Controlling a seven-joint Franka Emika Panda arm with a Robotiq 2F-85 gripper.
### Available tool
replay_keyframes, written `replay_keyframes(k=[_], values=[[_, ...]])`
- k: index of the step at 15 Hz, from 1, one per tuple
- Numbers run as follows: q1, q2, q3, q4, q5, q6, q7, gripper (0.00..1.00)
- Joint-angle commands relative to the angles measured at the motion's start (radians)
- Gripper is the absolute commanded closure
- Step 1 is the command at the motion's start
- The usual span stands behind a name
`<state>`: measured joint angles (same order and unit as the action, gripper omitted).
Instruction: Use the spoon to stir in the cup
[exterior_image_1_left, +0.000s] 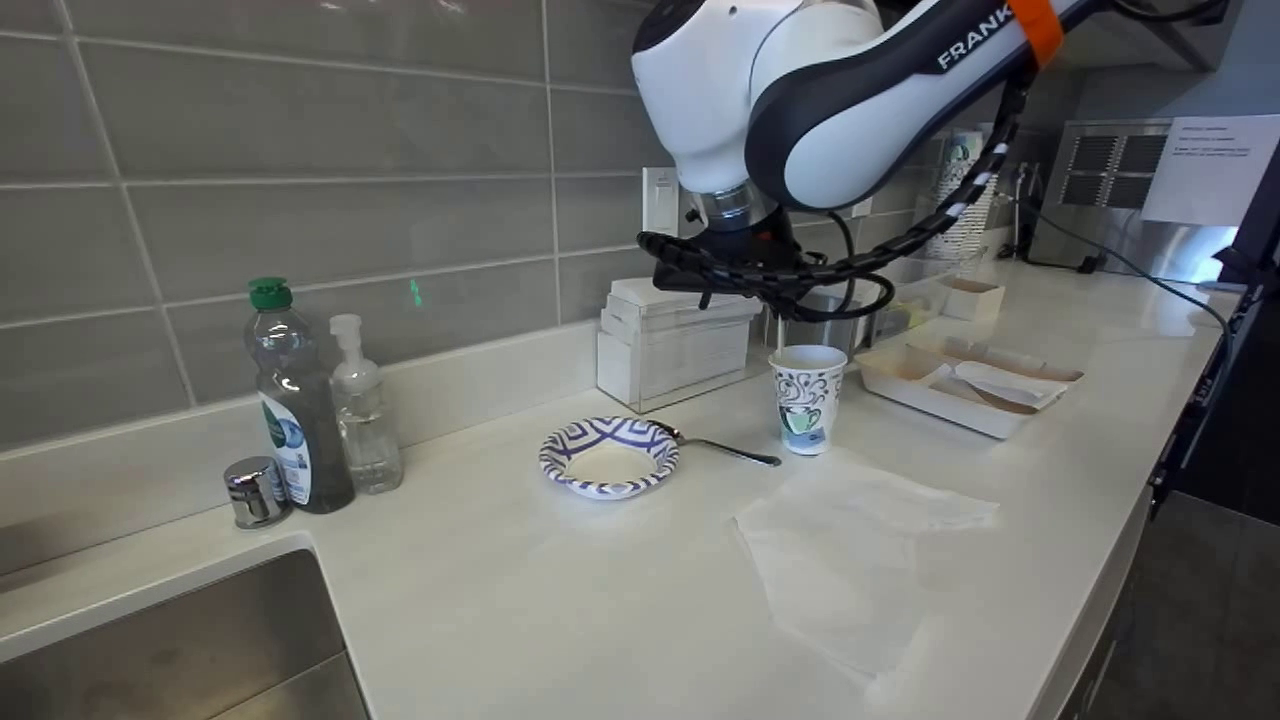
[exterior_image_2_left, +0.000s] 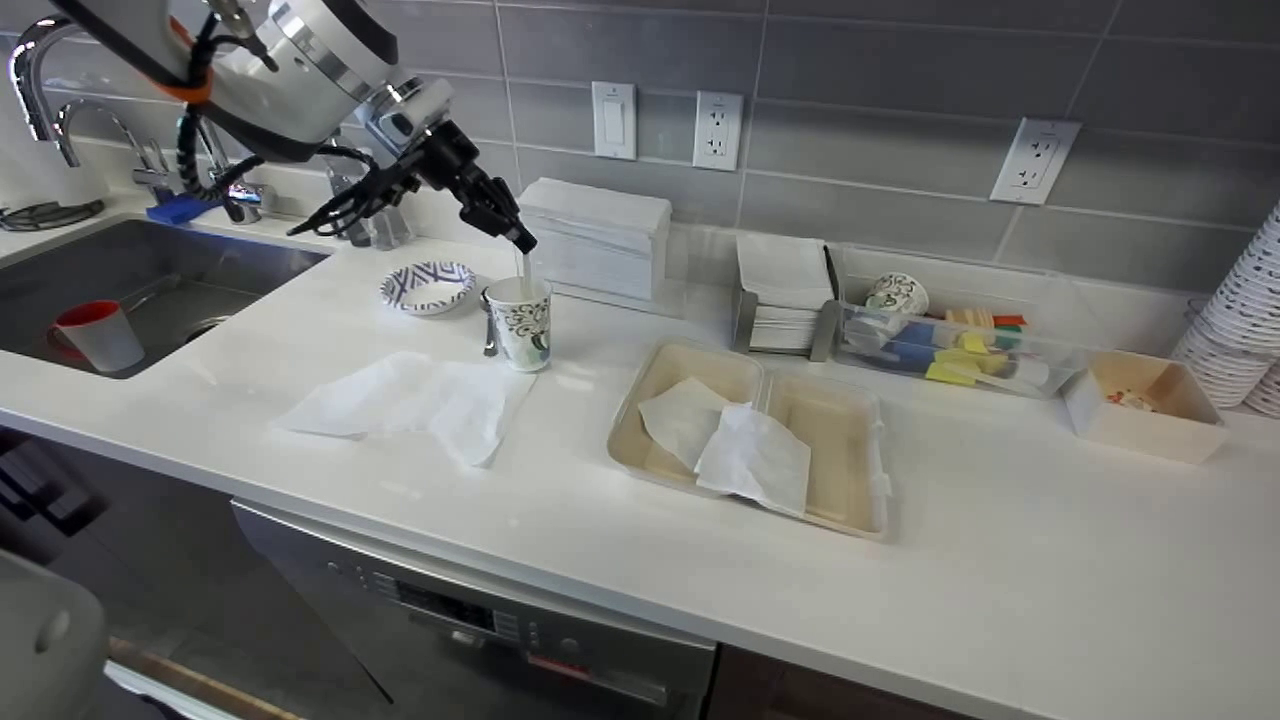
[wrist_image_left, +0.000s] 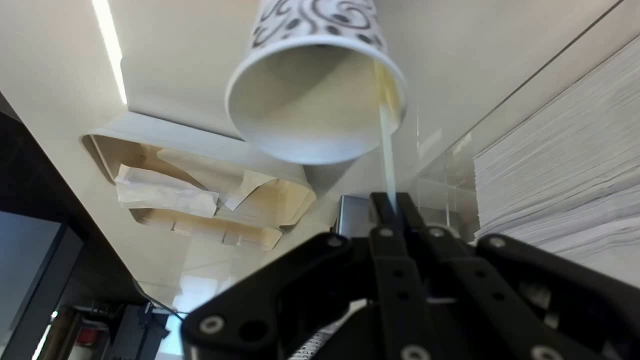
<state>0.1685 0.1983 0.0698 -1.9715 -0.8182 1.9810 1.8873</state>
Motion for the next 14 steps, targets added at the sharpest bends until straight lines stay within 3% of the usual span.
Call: replay_keyframes(k=[1,14], values=[[0.0,-0.011,0.016,-0.017,0.036,0.03,0.0,0.99],[-0.004,-0.025,0.019,-0.023,0.06,-0.043,-0.048,0.99]])
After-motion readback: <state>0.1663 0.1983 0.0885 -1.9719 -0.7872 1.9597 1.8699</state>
